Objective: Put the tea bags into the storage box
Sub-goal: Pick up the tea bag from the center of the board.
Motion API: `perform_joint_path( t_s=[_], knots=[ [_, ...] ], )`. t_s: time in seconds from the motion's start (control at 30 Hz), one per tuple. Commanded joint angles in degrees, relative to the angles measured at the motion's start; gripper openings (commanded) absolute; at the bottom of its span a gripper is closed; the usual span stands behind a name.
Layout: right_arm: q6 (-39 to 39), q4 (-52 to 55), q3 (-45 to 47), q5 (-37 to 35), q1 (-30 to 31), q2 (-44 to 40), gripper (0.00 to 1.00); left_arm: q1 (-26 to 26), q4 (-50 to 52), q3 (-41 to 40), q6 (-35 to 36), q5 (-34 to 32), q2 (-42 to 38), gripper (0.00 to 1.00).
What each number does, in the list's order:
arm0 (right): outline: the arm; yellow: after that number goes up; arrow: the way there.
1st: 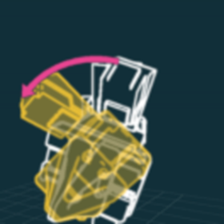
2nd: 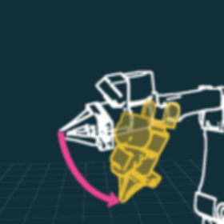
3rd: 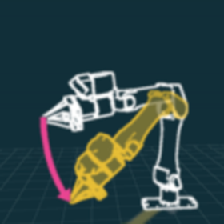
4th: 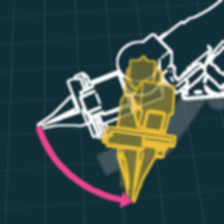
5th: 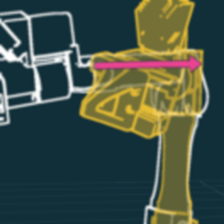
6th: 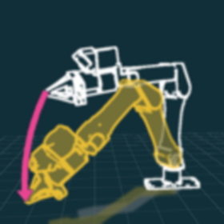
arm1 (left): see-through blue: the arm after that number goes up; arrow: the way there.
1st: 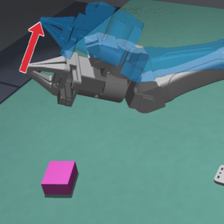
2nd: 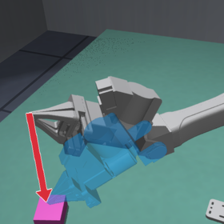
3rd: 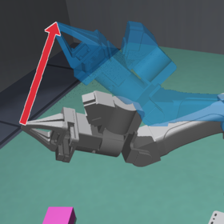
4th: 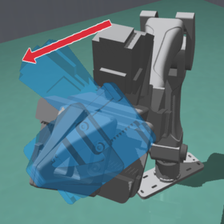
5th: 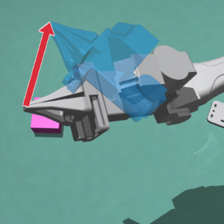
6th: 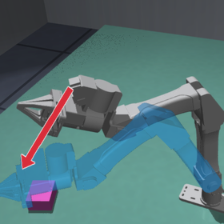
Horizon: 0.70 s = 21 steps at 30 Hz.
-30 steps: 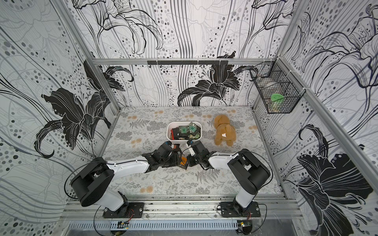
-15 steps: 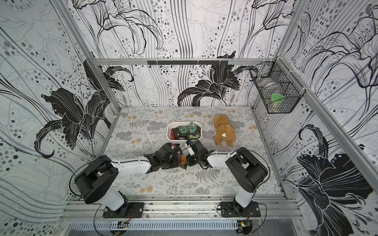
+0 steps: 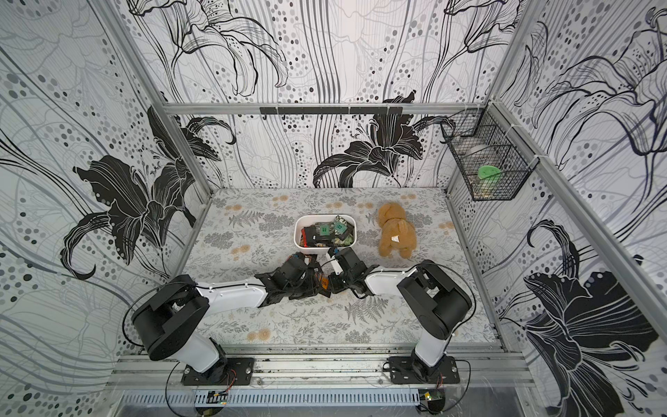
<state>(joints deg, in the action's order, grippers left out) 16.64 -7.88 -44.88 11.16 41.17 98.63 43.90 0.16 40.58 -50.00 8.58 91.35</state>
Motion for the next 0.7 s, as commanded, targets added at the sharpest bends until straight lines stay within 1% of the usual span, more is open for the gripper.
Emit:
perform_joint_path(
  t_s=[0.0,0.17,0.43,0.53,0.67],
  knots=[
    [-0.2,2.3,-0.8,1.3,0.3,1.2,0.07,0.4,-2.9,1.4,-1.6,-0.2,-0.3,0.34],
    [-0.1,2.0,-0.5,1.5,0.3,0.5,0.07,0.3,-4.1,1.1,-3.2,0.1,-1.5,0.34],
    [0.1,1.4,-0.1,1.9,0.3,0.1,0.07,0.3,-4.4,1.4,-5.1,-2.0,-3.5,0.34],
    [0.1,1.4,-0.1,1.9,0.3,-0.1,0.07,0.3,-4.1,1.9,-5.5,-3.0,-2.9,0.34],
    [0.1,1.2,0.0,1.9,0.3,-0.2,0.07,0.3,-4.7,2.3,-6.2,-2.8,-1.0,0.34]
  ],
)
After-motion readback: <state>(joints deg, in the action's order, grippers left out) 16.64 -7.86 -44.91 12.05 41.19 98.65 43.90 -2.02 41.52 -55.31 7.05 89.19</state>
